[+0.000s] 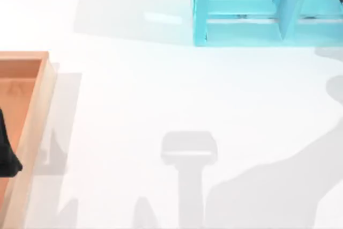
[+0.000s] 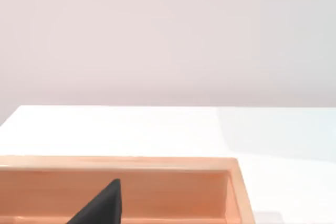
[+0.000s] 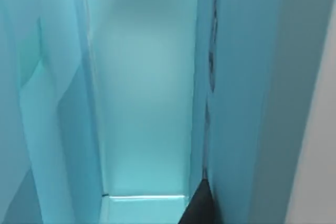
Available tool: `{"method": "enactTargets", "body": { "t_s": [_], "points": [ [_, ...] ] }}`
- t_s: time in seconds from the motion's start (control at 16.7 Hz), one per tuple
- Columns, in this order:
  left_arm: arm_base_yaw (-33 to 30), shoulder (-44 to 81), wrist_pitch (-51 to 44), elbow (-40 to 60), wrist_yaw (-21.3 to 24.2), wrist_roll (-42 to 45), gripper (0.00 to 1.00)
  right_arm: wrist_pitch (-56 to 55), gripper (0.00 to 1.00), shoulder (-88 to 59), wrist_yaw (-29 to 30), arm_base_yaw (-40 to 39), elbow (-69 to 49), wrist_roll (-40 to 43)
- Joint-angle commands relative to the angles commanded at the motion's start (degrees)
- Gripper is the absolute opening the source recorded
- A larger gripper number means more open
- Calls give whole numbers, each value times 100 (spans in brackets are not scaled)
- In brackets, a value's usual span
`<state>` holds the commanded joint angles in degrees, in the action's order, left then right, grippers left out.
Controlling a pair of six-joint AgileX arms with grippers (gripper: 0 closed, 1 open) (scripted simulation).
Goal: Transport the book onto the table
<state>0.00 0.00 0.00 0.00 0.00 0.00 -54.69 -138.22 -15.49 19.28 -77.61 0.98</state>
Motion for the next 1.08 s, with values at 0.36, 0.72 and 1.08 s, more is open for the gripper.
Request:
{"method": "enactTargets", "body": {
  "t_s": [0.36,0.72,1.08],
  "points": [
    [0,0,0,0,0,0,100,0,0,0,0,0,0,0],
    [0,0,0,0,0,0,100,213,0,408,-80,146,191,-14],
    [0,0,0,0,0,0,100,1396,0,2719,-555,619,1261,-3]
  ]
}}
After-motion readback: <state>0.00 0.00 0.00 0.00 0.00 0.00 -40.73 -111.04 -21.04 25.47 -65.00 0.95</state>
